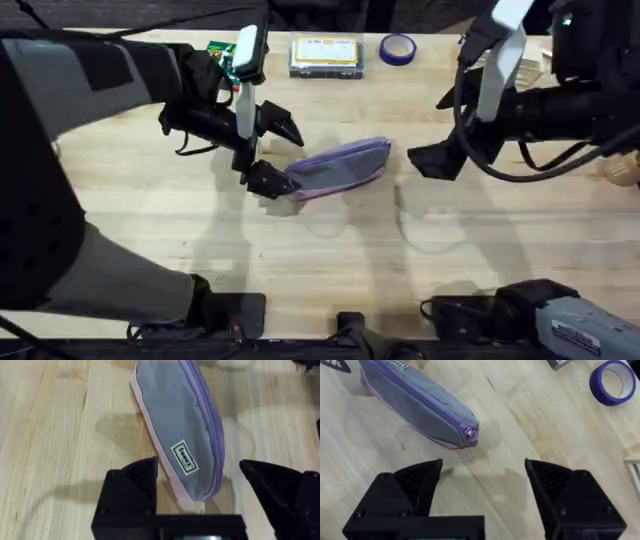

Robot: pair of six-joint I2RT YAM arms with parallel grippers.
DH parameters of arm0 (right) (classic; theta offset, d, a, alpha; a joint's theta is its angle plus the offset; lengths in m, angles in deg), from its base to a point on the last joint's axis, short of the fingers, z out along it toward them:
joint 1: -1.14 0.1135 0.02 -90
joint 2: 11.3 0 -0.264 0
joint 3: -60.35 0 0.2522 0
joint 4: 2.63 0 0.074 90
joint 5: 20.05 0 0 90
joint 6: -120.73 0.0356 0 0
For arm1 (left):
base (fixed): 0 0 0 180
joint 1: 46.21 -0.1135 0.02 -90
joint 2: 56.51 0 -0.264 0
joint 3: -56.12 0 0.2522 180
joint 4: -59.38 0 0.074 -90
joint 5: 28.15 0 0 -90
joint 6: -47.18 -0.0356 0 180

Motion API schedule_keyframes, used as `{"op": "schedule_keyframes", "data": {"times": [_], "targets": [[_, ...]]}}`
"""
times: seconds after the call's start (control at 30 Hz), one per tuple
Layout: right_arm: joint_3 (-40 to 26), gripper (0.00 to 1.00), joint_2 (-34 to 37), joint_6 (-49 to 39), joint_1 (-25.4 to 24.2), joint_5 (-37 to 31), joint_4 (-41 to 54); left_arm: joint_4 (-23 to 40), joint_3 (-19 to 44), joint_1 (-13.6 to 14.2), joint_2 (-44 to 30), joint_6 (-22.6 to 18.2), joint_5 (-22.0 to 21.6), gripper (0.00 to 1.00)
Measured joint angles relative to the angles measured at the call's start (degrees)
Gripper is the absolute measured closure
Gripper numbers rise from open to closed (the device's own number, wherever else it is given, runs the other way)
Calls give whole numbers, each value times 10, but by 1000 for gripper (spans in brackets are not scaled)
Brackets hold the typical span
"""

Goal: Unzip the bag, pick up the pens from the table one at a time and place them inside, then zip the bag closed.

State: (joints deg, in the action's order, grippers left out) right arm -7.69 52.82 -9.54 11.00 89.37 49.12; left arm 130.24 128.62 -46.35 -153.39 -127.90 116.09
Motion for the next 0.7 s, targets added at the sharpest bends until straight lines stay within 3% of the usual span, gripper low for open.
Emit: {"op": "schedule_keyframes", "data": {"times": [0.37,0.43,0.7], "targets": [[0,5,-3,30,0,0,7,27,17,-1,18,2,-12,5],[0,6,-36,92,0,1,7,27,63,-1,113,66,-60,5],[0,5,-89,196,0,4,7,31,82,-1,217,228,-150,6]]}}
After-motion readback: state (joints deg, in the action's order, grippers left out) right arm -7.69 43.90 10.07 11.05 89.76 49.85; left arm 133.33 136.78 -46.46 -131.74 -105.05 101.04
